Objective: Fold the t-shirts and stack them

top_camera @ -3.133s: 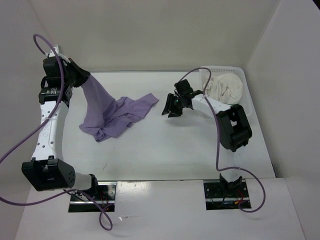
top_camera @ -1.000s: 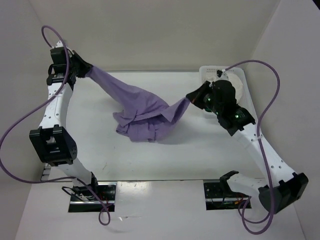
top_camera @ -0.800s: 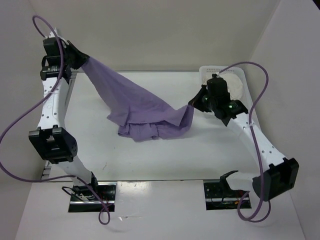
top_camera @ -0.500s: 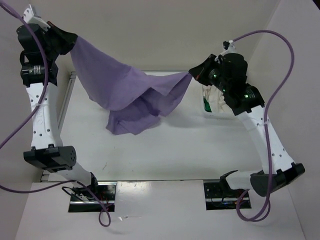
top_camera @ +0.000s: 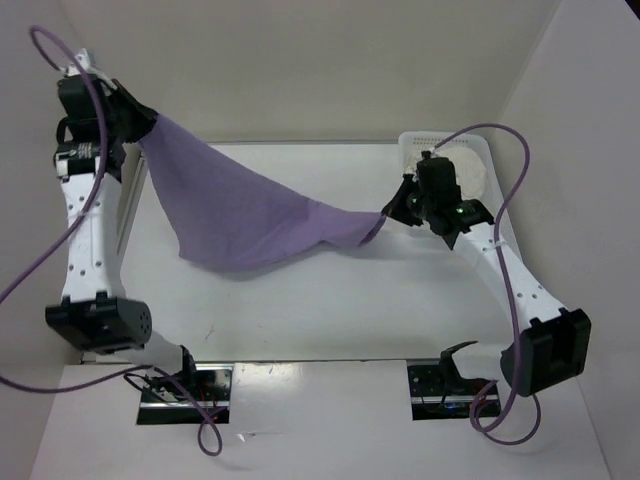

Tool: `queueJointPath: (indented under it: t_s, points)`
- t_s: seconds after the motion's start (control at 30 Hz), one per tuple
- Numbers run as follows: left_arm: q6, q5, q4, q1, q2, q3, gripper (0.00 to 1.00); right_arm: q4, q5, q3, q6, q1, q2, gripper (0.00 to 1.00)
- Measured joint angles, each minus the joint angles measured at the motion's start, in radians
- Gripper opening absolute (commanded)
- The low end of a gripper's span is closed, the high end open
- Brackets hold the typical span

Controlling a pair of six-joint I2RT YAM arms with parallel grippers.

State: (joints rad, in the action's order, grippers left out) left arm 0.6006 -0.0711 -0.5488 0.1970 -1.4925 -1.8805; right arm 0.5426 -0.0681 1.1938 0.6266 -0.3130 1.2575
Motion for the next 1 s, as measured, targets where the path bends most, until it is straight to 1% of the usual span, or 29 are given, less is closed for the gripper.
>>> queueJointPath:
  t_s: [0.07,0.17,0.23,0.3,0.33,0.37,0.4,0.43,0.47,0.5,0.53,0.57,0.6,0.67,0.7,0.73,0.77,0.83,0.87,0.93,1.0]
  points:
    - [-0.001,-0.005,0.002,0.000,-0.101,0.013,0.00,-0.002,0.008,-0.045,-0.007,0.008,0.034,0.00]
    - [-0.011,-0.002,0.014,0.001,-0.332,0.003,0.01,-0.016,0.024,-0.057,-0.014,0.019,0.106,0.00]
    - [-0.022,-0.002,0.010,0.001,-0.504,-0.030,0.14,-0.036,0.032,-0.057,-0.017,0.021,0.159,0.00]
    - [-0.027,-0.003,0.005,0.002,-0.641,-0.037,0.29,-0.049,0.036,-0.056,-0.019,0.023,0.202,0.00]
    - [-0.026,-0.003,-0.009,0.002,-0.693,-0.037,0.48,-0.053,0.038,-0.056,-0.019,0.023,0.220,0.00]
    - [-0.026,-0.002,-0.026,0.003,-0.729,-0.034,0.58,-0.055,0.039,-0.056,-0.019,0.023,0.231,0.00]
    - [-0.030,-0.003,-0.036,0.003,-0.741,-0.029,0.77,-0.056,0.038,-0.056,-0.019,0.023,0.237,0.00]
    - [-0.034,-0.003,-0.044,0.003,-0.742,-0.023,0.93,-0.056,0.035,-0.056,-0.019,0.023,0.238,0.00]
    - [-0.034,-0.003,-0.043,0.003,-0.730,-0.014,0.98,-0.056,0.033,-0.056,-0.019,0.023,0.238,0.00]
    - [-0.029,-0.007,-0.016,0.005,-0.694,0.015,1.00,-0.059,0.026,-0.056,-0.019,0.023,0.238,0.00]
    - [-0.021,-0.013,0.002,0.009,-0.649,0.053,1.00,-0.063,0.019,-0.056,-0.019,0.023,0.238,0.00]
    - [-0.013,-0.024,0.032,0.016,-0.576,0.122,1.00,-0.066,0.010,-0.056,-0.019,0.023,0.238,0.00]
    - [-0.001,-0.035,0.059,0.026,-0.497,0.195,0.87,-0.069,0.000,-0.059,-0.019,0.023,0.238,0.00]
    - [0.033,-0.050,0.107,0.056,-0.300,0.367,0.57,-0.078,-0.018,-0.071,-0.019,0.023,0.236,0.00]
    - [0.047,-0.053,0.110,0.072,-0.203,0.438,0.46,-0.079,-0.027,-0.082,-0.020,0.023,0.235,0.00]
    - [0.057,-0.051,0.124,0.087,-0.111,0.511,0.32,-0.080,-0.039,-0.095,-0.020,0.023,0.234,0.00]
    - [0.070,-0.044,0.133,0.101,-0.025,0.577,0.28,-0.079,-0.048,-0.109,-0.020,0.023,0.232,0.00]
    - [0.093,-0.037,0.128,0.114,0.111,0.692,0.23,-0.077,-0.066,-0.133,-0.020,0.023,0.229,0.00]
    - [0.116,-0.036,0.134,0.115,0.160,0.753,0.23,-0.077,-0.072,-0.142,-0.020,0.023,0.228,0.00]
    - [0.158,-0.036,0.122,0.117,0.235,0.882,0.33,-0.078,-0.084,-0.153,-0.020,0.022,0.224,0.00]
    - [0.206,-0.037,0.097,0.124,0.267,0.991,0.39,-0.078,-0.090,-0.162,-0.021,0.018,0.216,0.00]
